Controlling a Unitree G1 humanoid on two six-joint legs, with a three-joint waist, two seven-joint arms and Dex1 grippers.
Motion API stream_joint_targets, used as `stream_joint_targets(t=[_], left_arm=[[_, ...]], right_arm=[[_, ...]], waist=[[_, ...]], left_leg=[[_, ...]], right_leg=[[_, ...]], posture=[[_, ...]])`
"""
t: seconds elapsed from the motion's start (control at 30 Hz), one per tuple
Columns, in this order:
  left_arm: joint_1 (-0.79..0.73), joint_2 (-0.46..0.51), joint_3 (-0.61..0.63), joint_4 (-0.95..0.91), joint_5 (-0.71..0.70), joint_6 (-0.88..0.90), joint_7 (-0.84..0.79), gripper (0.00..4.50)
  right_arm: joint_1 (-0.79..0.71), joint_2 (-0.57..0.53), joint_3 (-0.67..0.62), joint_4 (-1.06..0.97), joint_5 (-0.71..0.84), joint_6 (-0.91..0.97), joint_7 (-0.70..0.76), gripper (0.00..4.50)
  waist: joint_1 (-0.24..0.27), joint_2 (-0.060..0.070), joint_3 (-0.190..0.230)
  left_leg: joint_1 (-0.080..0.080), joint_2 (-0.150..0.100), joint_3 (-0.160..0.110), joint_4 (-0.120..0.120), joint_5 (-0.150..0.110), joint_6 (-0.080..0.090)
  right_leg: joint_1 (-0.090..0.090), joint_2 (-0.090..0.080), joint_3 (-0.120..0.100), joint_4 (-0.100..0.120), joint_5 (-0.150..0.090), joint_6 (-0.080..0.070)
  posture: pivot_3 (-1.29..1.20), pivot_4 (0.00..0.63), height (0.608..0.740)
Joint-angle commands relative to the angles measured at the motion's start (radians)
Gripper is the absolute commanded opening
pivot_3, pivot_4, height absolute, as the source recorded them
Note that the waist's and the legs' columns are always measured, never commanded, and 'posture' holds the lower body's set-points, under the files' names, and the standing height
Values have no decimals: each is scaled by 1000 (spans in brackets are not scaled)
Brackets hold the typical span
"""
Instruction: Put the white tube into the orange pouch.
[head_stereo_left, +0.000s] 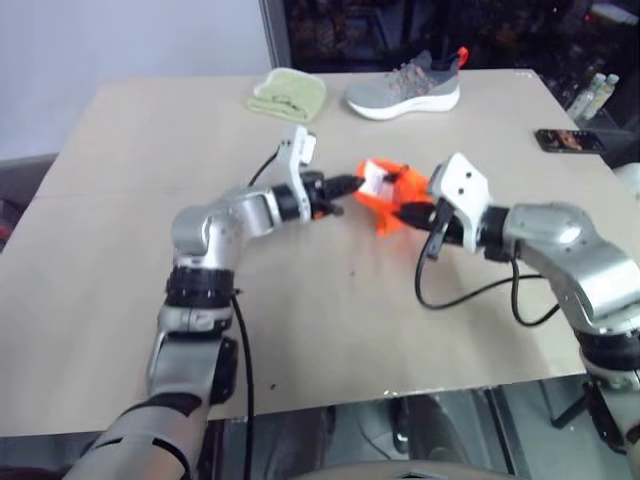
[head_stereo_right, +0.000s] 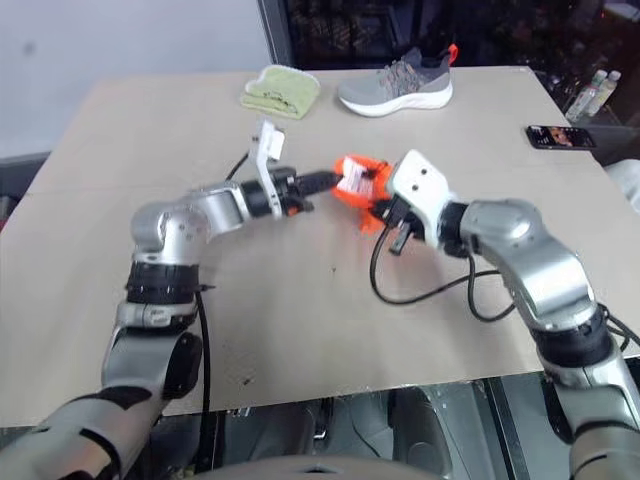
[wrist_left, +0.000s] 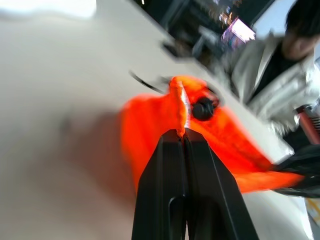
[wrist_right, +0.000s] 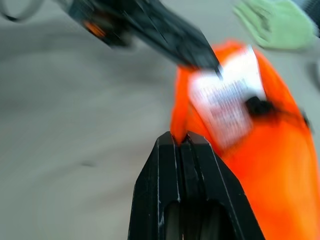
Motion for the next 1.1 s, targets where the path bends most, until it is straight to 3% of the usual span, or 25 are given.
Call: stream_joint_targets(t=[0.03,0.1,0.2,0.3,0.43,0.7,1.07,1.1], left_arm=[[13,22,25,-95,-33,29,-11,0],[25,31,18,-125,-41,30,-27,0],[27,31,24,-155,-65,40,-36,0],[24,46,28,-167,-75,47,-49,0],[16,60,24,-155,-68,44,-60,0],[8,56,23,-151,-70,46,-57,0],[12,47,20,-162,-75,55,-51,0],[12,46,19,-161,-73,55,-52,0]], right_arm=[[-7,7,-61,-55,25,47,-47,592],[-9,5,-83,-69,33,66,-65,1231],[-15,6,-128,-85,52,110,-98,2519],[-17,-42,-175,-89,72,114,-80,2519],[40,-162,-94,-80,6,44,-41,2519],[109,-218,64,-10,-152,-105,-51,2519],[92,-111,102,124,-275,-223,-99,2519],[91,-108,102,129,-282,-229,-96,2002]], waist=[[2,0,0],[2,0,0],[2,0,0],[2,0,0],[3,0,0],[0,-1,0],[1,-1,0],[1,-1,0]], left_leg=[[3,0,0,0,0,0],[17,0,0,-1,0,0],[16,0,0,-1,0,0],[14,0,0,-1,0,0],[14,0,0,-1,0,0],[14,0,1,-1,0,0],[14,0,0,-1,0,0],[14,0,0,-1,0,0]], right_leg=[[3,0,0,0,0,0],[17,0,-1,-2,-1,0],[16,0,-1,-2,0,0],[14,0,-1,-1,0,0],[14,0,-1,-2,0,0],[14,0,0,-2,0,0],[14,0,0,-2,0,0],[14,0,0,-2,0,0]], posture=[[0,150,740],[0,150,740],[0,150,740],[0,150,740],[0,150,740],[0,150,740],[0,150,740],[0,150,740]])
